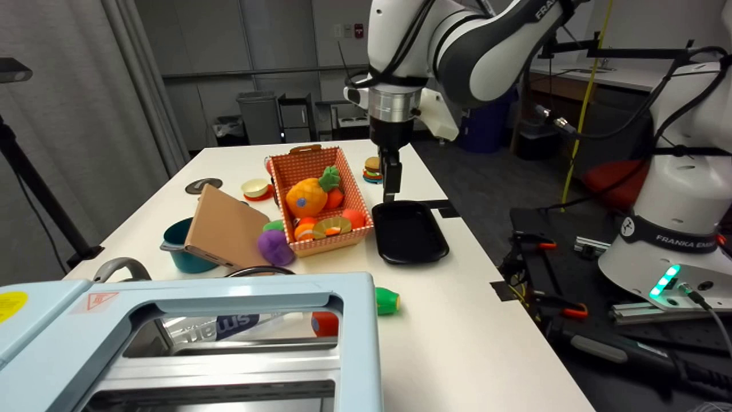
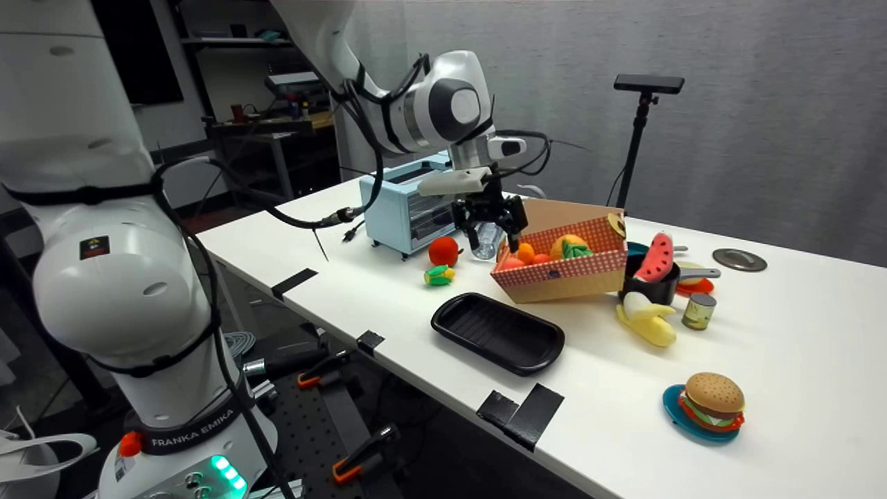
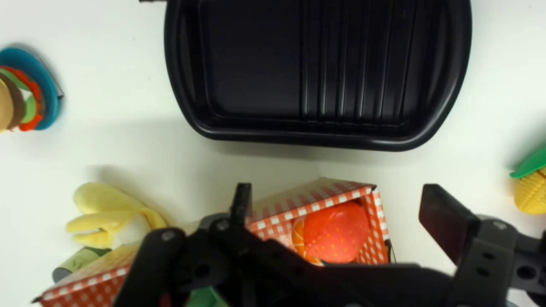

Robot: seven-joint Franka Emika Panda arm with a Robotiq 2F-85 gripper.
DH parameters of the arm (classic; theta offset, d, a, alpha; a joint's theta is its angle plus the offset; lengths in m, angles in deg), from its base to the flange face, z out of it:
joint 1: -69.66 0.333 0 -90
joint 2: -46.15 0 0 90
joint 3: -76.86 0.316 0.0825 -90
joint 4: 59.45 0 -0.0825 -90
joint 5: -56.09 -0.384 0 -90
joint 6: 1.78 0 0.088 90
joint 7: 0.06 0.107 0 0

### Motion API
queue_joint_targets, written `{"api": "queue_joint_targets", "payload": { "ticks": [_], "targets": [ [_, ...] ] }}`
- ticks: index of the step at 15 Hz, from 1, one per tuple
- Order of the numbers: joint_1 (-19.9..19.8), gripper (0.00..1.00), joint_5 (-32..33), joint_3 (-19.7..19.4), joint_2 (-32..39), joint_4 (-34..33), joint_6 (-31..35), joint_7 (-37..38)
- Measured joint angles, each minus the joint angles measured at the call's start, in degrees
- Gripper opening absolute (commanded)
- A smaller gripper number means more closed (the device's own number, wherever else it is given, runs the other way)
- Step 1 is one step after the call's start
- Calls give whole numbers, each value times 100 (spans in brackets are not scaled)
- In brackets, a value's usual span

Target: Move the peach plush toy from the oven tray to the box

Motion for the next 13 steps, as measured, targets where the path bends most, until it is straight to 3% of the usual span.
{"api": "queue_joint_targets", "payload": {
  "ticks": [6, 13],
  "targets": [
    [-51, 100, -80, 0, -1570, 904, -842, -4],
    [-52, 100, -84, 1, -1623, 992, -842, -4]
  ]
}}
